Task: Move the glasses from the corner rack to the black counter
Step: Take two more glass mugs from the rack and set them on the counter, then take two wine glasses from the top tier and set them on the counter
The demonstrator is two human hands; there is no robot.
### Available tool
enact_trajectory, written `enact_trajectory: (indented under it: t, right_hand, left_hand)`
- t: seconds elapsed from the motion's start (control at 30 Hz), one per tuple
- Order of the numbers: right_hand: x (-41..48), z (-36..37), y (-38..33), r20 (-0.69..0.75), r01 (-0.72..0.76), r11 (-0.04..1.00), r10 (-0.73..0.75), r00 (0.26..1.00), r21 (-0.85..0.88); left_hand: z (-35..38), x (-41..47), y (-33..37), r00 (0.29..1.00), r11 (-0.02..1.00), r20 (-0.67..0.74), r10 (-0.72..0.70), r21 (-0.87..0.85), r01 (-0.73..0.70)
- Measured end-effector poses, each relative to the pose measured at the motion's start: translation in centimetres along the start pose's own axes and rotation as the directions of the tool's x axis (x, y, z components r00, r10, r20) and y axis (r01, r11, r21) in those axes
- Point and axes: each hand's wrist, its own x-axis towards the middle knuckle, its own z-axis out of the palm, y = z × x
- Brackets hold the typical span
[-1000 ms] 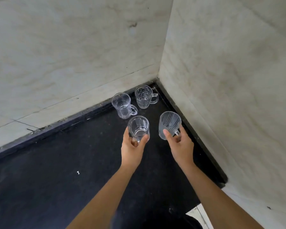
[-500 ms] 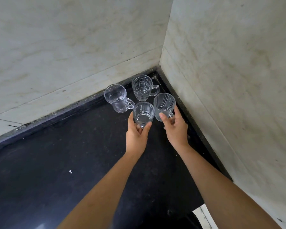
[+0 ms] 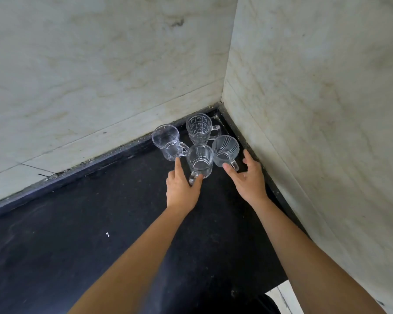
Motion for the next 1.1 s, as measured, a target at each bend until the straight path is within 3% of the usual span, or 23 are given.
enact_trajectory:
  t: [0.13,0.27,0.4,0.47,0.6,0.7,0.77,0.9,1.0,1.1]
  right_hand:
    - [-3.5,-2.5,-3.0,-0.091,0.169,0.981,-0.177,0.98,-0.092]
    - [-5.9,-3.2,-9.0,-0.119,0.441,0.862,-0.48,0.869,-0.25]
    - [-8.3,-1.8,-15.5,-0.021,0.71,0.656,-0.738,0.674,-0.257]
    - [-9.5,-0.5,-17.0,0.039,0.774,0.582,-0.793,0.608,-0.247]
    - [-15.9,3.5,-18.6,0.264,0.916,0.387,-0.877,0.402,-0.108]
    - [-22.5,7.0,-19.3,0.36,0.959,0.279,-0.901,0.242,0.055]
    - [-28.0,9.1,-19.6,0.402,0.958,0.237,-0.902,0.155,0.162]
    - [-41.7,11.3,-19.2,0.464,0.912,0.092,-0.879,-0.115,0.4]
    - [-51.9,12.1,-17.9,0.418,0.839,-0.062,-0.846,-0.332,0.54]
    - [-62.3,13.1,-15.6,0.386,0.76,-0.104,-0.813,-0.436,0.641]
  left_hand:
    - [-4.8,-3.7,0.5,0.972,0.978,-0.149,0.181,0.135,-0.162]
    - [-10.8,-8.2,0.5,0.852,0.914,-0.382,0.357,0.329,-0.236]
    - [-16.9,-14.5,-0.2,0.712,0.884,-0.59,0.38,0.459,-0.092]
    - [-18.6,-17.6,-1.2,0.651,0.874,-0.66,0.375,0.486,-0.01]
    - [-18.9,-27.6,-5.3,0.518,0.889,-0.845,0.13,0.331,0.316]
    - [-18.2,-36.0,-8.4,0.463,0.833,-0.886,0.017,0.269,0.483]
    - [-18.5,-41.8,-10.0,0.386,0.784,-0.922,-0.027,0.22,0.581]
    - [-18.7,-55.2,-13.4,0.166,0.662,-0.981,-0.1,0.058,0.747]
    - [-17.4,-65.3,-16.3,0.002,0.589,-0.991,-0.137,-0.08,0.804]
    - [-15.3,-75.5,-19.2,-0.156,0.512,-0.973,-0.172,-0.224,0.829]
